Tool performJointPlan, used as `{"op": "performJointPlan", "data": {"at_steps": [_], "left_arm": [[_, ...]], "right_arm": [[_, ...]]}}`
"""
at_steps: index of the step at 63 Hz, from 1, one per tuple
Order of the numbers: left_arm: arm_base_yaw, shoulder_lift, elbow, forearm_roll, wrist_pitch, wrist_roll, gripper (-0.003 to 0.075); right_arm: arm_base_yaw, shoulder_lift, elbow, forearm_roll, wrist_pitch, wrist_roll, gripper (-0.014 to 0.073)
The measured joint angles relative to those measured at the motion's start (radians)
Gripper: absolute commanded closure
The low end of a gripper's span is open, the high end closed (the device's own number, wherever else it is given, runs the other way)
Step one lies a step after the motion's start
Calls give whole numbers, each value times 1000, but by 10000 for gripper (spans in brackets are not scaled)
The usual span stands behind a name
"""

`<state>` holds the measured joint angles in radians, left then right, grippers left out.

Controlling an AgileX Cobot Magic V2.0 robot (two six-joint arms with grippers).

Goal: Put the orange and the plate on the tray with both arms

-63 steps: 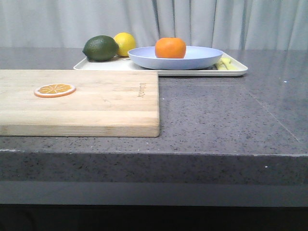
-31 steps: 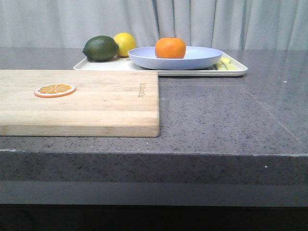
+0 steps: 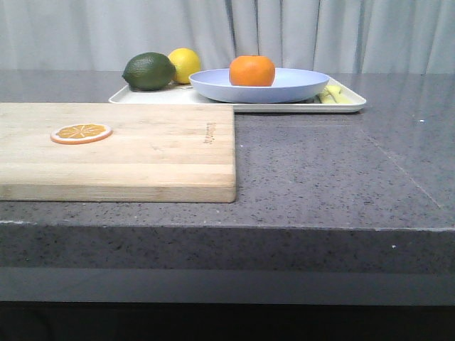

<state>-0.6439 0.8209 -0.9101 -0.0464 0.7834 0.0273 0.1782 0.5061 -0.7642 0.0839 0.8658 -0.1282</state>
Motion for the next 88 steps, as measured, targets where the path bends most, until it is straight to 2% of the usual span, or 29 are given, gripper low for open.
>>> {"op": "performJointPlan", "data": {"at_steps": [6,10,19,23,32,37,53,59,62,88], "left_arm": [[0,0,0,0,0,0,48],[0,0,0,0,0,0,48],[0,0,0,0,0,0,48],[0,0,0,0,0,0,48],[0,0,0,0,0,0,60],[0,0,0,0,0,0,129],[0,0,0,0,0,0,602],[0,0,0,0,0,0,707],[0,0,0,0,0,0,741],[0,-8,16,0,-16,0,740]], "right_arm": [[0,0,0,2,0,0,395],[0,0,0,2,0,0,435],[0,0,0,6,0,0,613],[0,0,0,8,0,0,664],[0,0,0,7,0,0,659],[0,0,0,7,0,0,659],[0,-2,0,8,0,0,659],[0,-2,0,8,0,0,659],[0,-2,0,8,0,0,659],[0,-2,0,8,0,0,659]]}}
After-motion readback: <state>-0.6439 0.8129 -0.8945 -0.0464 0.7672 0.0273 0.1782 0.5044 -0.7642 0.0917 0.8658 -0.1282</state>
